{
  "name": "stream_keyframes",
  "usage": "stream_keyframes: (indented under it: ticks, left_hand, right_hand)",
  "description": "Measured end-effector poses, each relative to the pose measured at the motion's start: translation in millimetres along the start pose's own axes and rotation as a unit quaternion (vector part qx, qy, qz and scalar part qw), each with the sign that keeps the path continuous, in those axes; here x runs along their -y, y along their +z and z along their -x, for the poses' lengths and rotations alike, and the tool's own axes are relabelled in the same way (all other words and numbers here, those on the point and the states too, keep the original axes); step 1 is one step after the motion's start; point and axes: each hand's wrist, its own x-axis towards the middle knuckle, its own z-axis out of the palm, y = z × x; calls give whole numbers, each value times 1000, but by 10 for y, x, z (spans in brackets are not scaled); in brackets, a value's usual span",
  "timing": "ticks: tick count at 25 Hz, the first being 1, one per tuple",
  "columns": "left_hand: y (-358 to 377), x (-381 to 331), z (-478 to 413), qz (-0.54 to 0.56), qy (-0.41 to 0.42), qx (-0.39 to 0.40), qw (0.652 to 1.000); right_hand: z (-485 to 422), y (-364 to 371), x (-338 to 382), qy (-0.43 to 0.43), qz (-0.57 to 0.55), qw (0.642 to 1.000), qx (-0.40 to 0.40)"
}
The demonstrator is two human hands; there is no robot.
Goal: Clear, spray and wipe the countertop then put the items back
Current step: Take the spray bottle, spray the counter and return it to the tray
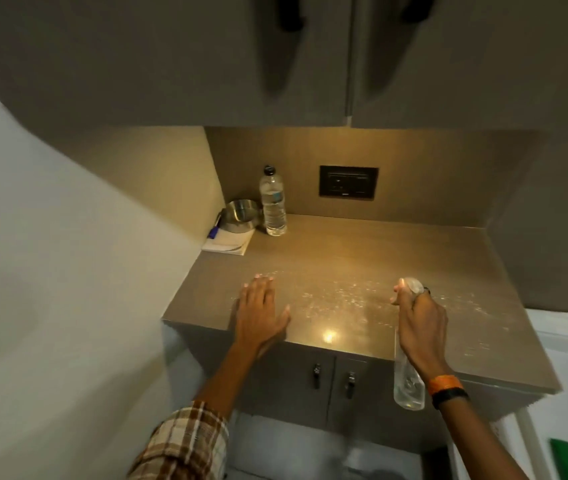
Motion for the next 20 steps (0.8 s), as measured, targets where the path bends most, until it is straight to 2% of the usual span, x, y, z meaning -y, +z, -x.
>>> stream_keyframes:
  ticks: [2, 4, 7, 11, 15, 17, 20]
  left_hand:
    - [-63, 761, 37, -11, -39, -18, 999]
    - [-90, 1423, 41, 10, -68, -2, 998]
    - [-100, 1906, 11, 37, -49, 39, 997]
    - [-78, 2010, -29, 18, 5, 36, 999]
    - [-44, 2048, -57, 7, 23, 39, 999]
    - [-19, 2066, -59, 1, 25, 35, 999]
    - [4, 2057, -49, -4, 44, 26, 999]
  right_hand:
    - [-11, 315, 155, 5, 59, 998, -22]
    - [-9, 643, 396, 11, 71, 997, -24]
    - [-41, 1144, 824, -2, 64, 998, -1]
    - [64, 1783, 1431, -133, 143, 974, 115]
    - [390, 1998, 1537, -144, 125, 958, 213]
    - [514, 1857, 1308, -150, 146, 953, 218]
    - [407, 1472, 919, -68, 149, 973, 162]
